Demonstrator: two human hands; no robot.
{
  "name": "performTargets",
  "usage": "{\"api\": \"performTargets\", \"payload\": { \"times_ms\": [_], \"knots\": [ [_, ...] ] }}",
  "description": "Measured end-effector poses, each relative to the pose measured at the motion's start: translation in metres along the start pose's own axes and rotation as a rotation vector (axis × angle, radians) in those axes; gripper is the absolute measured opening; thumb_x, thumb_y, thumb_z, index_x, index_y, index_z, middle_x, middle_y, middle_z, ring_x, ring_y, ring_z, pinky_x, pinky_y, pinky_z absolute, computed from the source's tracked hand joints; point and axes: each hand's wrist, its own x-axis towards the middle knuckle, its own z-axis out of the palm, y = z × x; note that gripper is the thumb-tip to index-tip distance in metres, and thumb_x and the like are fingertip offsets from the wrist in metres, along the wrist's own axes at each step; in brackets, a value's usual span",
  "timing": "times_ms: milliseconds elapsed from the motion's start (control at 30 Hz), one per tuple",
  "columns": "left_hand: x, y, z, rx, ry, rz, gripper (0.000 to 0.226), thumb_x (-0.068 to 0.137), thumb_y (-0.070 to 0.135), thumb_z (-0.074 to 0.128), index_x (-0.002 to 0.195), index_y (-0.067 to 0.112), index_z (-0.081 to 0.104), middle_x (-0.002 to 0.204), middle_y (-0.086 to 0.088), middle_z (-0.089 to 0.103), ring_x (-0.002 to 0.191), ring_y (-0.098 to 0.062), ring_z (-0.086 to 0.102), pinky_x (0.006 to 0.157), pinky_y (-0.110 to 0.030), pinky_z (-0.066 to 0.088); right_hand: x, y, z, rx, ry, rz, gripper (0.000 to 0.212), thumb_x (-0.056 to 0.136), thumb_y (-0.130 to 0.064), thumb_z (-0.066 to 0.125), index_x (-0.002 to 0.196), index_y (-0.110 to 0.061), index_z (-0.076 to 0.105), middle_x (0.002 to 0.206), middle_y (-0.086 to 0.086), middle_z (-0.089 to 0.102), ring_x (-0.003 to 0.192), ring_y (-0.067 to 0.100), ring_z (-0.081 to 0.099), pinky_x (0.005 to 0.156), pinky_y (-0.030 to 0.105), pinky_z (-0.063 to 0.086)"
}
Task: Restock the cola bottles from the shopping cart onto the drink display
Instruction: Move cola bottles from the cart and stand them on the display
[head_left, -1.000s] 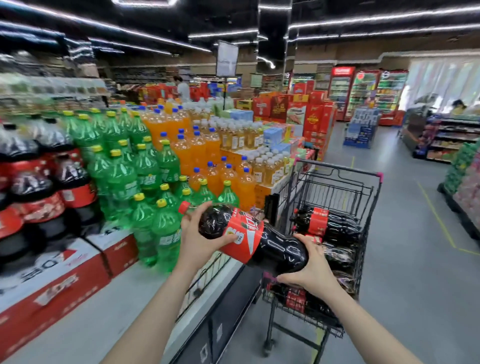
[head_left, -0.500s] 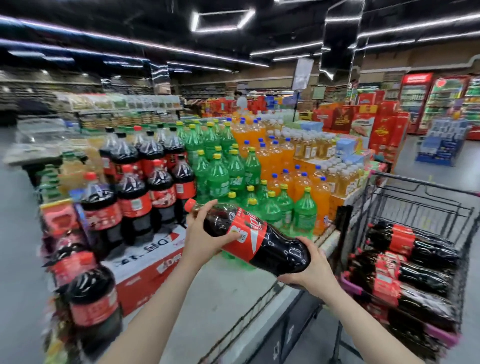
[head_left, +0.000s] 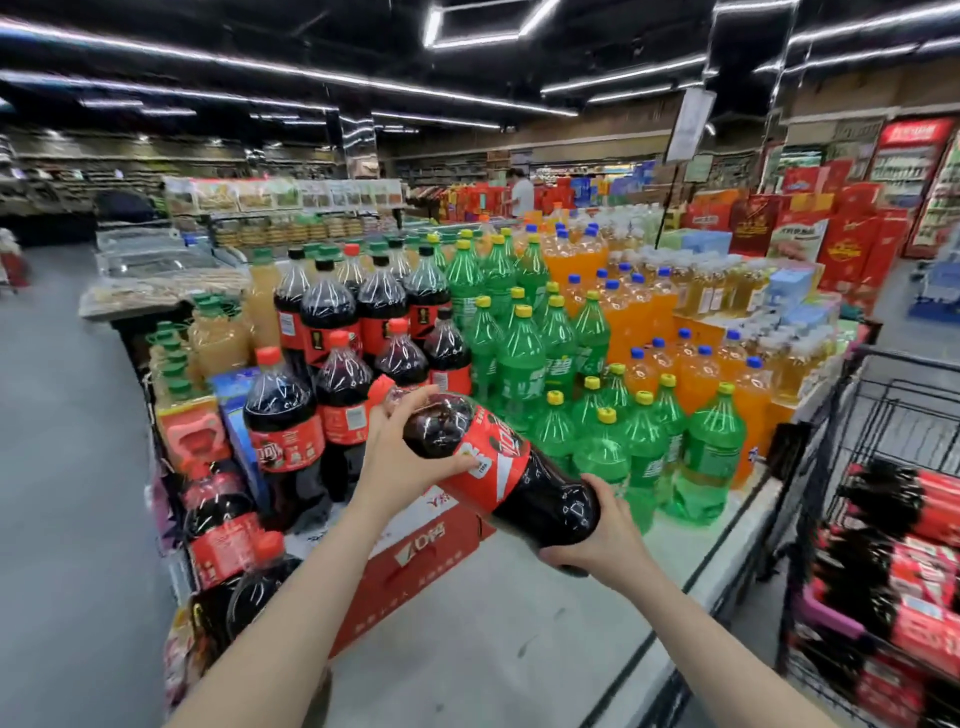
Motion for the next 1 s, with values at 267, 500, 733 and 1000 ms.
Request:
{"api": "performTargets", "payload": {
  "times_ms": [267,500,733,1000],
  "knots": [
    [0.070,-0.042,0.009,0.070,0.046,-0.060,0.082,0.052,0.034,0.092,0.117,0.054,0.045,0.122,0.002,0.033,0.112,-0.010,0.039,0.099,-0.024,0.032,0.117,0.003,0.042,-0.043,-0.123,-0.024,0.096,0.042,-0.034,0.086,0.123,-0.028,0.035,0.108,0.002,0.046,0.099,0.019,0.050,0.052,0.014,0.045],
    [0.112,-0.070,-0.024,0.256,0.092,-0.098,0.089,0.048,0.040,0.092,0.123,0.049,0.045,0.126,-0.002,0.032,0.121,-0.014,0.034,0.109,-0.030,0.028,0.177,-0.012,0.109,0.114,-0.250,-0.096,0.095,0.036,-0.028,0.090,0.114,-0.033,0.036,0.102,-0.006,0.051,0.087,0.022,0.063,0.059,0.043,0.058],
    [0.102,-0.095,-0.074,0.399,0.050,-0.038,0.094,0.046,0.039,0.093,0.127,0.046,0.045,0.123,0.000,0.031,0.117,-0.003,0.033,0.105,-0.004,0.016,0.169,-0.035,0.176,0.191,-0.376,-0.123,0.083,0.046,-0.018,0.090,0.109,-0.022,0.036,0.097,-0.006,0.051,0.084,0.010,0.055,0.059,0.012,0.045],
    [0.069,-0.121,-0.125,0.519,0.045,-0.054,0.094,0.047,0.039,0.092,0.128,0.048,0.044,0.123,0.001,0.027,0.119,-0.011,0.037,0.109,-0.027,0.028,0.145,-0.067,0.244,0.119,-0.564,-0.147,0.091,0.052,-0.030,0.090,0.120,-0.018,0.032,0.109,-0.003,0.050,0.101,0.017,0.052,0.070,0.021,0.044]
  ]
}}
